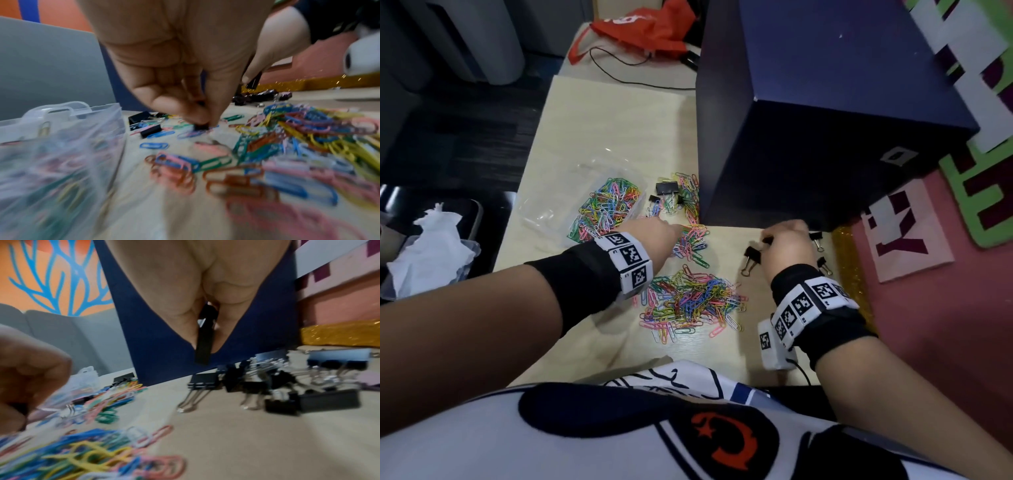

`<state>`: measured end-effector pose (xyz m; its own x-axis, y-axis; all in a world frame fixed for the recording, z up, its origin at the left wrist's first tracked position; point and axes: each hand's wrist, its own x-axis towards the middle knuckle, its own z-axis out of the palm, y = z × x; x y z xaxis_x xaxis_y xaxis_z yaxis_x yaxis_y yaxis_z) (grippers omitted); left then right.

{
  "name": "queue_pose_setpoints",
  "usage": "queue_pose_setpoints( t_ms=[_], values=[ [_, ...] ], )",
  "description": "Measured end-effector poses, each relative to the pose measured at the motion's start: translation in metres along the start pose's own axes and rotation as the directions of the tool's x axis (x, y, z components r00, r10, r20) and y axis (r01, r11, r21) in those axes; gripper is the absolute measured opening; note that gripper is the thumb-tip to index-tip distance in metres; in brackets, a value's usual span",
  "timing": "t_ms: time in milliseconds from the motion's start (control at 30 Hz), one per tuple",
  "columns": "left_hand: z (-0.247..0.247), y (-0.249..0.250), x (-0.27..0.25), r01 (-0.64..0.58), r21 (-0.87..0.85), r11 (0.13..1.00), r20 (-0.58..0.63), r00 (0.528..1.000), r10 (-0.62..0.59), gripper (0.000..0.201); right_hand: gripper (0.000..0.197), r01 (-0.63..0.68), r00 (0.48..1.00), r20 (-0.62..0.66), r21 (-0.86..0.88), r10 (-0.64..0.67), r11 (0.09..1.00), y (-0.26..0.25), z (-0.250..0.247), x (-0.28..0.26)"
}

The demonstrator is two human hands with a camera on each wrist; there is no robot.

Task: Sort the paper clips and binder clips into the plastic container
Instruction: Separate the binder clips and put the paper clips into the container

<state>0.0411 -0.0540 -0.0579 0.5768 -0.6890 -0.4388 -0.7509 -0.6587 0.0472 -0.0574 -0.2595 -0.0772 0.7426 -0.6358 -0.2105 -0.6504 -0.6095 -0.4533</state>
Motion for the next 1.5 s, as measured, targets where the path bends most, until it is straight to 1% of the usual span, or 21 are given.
queue_pose_setpoints(
  t_ms=[67, 133, 200, 267, 300, 367, 467, 500, 600, 667, 733, 800, 900, 967, 1033, 1100, 1167, 1233, 1333, 1400, 1500],
  values=[
    [-0.006, 0.010, 0.001, -0.059, -0.071, 0.996, -0.059, 0.997, 0.055, 0.019, 0.032, -0.089, 0.994, -0.067, -0.013, 0.088, 0.996, 0.009, -0.008, 0.003],
    [-0.015, 0.023, 0.003, -0.110, -0.197, 0.974, -0.143, 0.986, 0.082, 0.023, 0.041, -0.170, 0.984, -0.060, -0.012, 0.169, 0.985, 0.012, -0.013, -0.001],
    [-0.022, 0.036, 0.006, -0.152, -0.412, 0.898, -0.234, 0.970, 0.057, 0.033, 0.050, -0.144, 0.988, -0.079, -0.195, 0.131, 0.970, 0.012, -0.016, -0.011],
    [-0.024, 0.047, 0.009, -0.207, -0.571, 0.795, -0.256, 0.964, 0.067, 0.045, 0.052, -0.112, 0.991, -0.102, -0.230, 0.090, 0.967, 0.011, -0.015, -0.017],
    [-0.022, 0.050, 0.011, -0.218, -0.572, 0.791, -0.252, 0.964, 0.083, 0.047, 0.052, -0.102, 0.991, -0.108, -0.206, 0.081, 0.973, 0.010, -0.014, -0.019],
    [-0.014, 0.049, 0.012, -0.200, -0.461, 0.864, -0.233, 0.967, 0.099, 0.045, 0.050, -0.071, 0.990, -0.131, -0.167, 0.050, 0.983, 0.009, -0.011, -0.021],
    [0.001, 0.038, 0.012, -0.089, -0.335, 0.938, -0.160, 0.986, 0.036, 0.041, 0.043, 0.098, 0.976, -0.177, -0.143, -0.123, 0.985, 0.008, -0.003, -0.024],
    [0.006, 0.032, 0.011, -0.043, -0.283, 0.958, -0.132, 0.991, 0.005, 0.043, 0.040, 0.163, 0.971, -0.155, -0.139, -0.184, 0.977, 0.006, 0.000, -0.026],
    [0.018, 0.019, 0.004, 0.053, -0.122, 0.991, -0.020, 0.998, -0.056, 0.054, 0.035, 0.309, 0.951, 0.052, -0.102, -0.305, 0.946, -0.009, 0.007, -0.027],
    [0.029, 0.019, -0.003, 0.020, -0.111, 0.994, -0.008, 1.000, -0.021, 0.061, 0.042, 0.360, 0.916, 0.218, -0.085, -0.336, 0.929, -0.023, 0.011, -0.026],
    [0.038, 0.023, -0.011, -0.039, -0.121, 0.992, -0.015, 0.999, 0.038, 0.065, 0.053, 0.400, 0.876, 0.318, -0.062, -0.362, 0.914, -0.038, 0.016, -0.022],
    [0.045, 0.029, -0.018, -0.094, -0.128, 0.987, -0.012, 0.996, 0.093, 0.062, 0.061, 0.442, 0.836, 0.390, -0.062, -0.386, 0.895, -0.053, 0.024, -0.017],
    [0.047, 0.030, -0.024, -0.137, -0.170, 0.976, -0.031, 0.990, 0.134, 0.054, 0.071, 0.475, 0.768, 0.530, -0.097, -0.359, 0.875, -0.066, 0.036, -0.009],
    [0.044, 0.023, -0.025, -0.068, -0.213, 0.975, -0.074, 0.996, 0.053, 0.051, 0.077, 0.517, 0.737, 0.580, -0.156, -0.346, 0.842, -0.068, 0.043, -0.009],
    [0.041, 0.012, -0.024, 0.052, -0.232, 0.971, -0.117, 0.990, -0.081, 0.049, 0.077, 0.559, 0.722, 0.589, -0.190, -0.362, 0.807, -0.066, 0.048, -0.012],
    [0.041, 0.001, -0.023, 0.150, -0.212, 0.966, -0.077, 0.983, -0.169, 0.053, 0.075, 0.583, 0.702, 0.612, -0.202, -0.363, 0.787, -0.066, 0.050, -0.019],
    [0.044, -0.006, -0.024, 0.182, -0.184, 0.966, -0.017, 0.982, -0.189, 0.055, 0.065, 0.608, 0.684, 0.634, -0.220, -0.362, 0.763, -0.069, 0.049, -0.024],
    [0.047, -0.005, -0.027, 0.140, -0.136, 0.981, -0.014, 0.990, -0.143, 0.055, 0.052, 0.596, 0.693, 0.629, -0.225, -0.353, 0.771, -0.075, 0.048, -0.022],
    [0.050, 0.000, -0.030, 0.064, -0.154, 0.986, -0.019, 0.998, -0.067, 0.051, 0.037, 0.511, 0.782, 0.495, -0.162, -0.379, 0.844, -0.089, 0.046, -0.014],
    [0.048, 0.001, -0.030, 0.056, -0.199, 0.978, 0.000, 0.998, -0.057, 0.046, 0.043, 0.489, 0.810, 0.450, -0.165, -0.376, 0.857, -0.096, 0.050, -0.006],
    [0.043, -0.001, -0.026, 0.089, -0.223, 0.971, -0.011, 0.996, -0.094, 0.041, 0.052, 0.514, 0.787, 0.516, -0.243, -0.339, 0.823, -0.094, 0.059, -0.003]
  ],
)
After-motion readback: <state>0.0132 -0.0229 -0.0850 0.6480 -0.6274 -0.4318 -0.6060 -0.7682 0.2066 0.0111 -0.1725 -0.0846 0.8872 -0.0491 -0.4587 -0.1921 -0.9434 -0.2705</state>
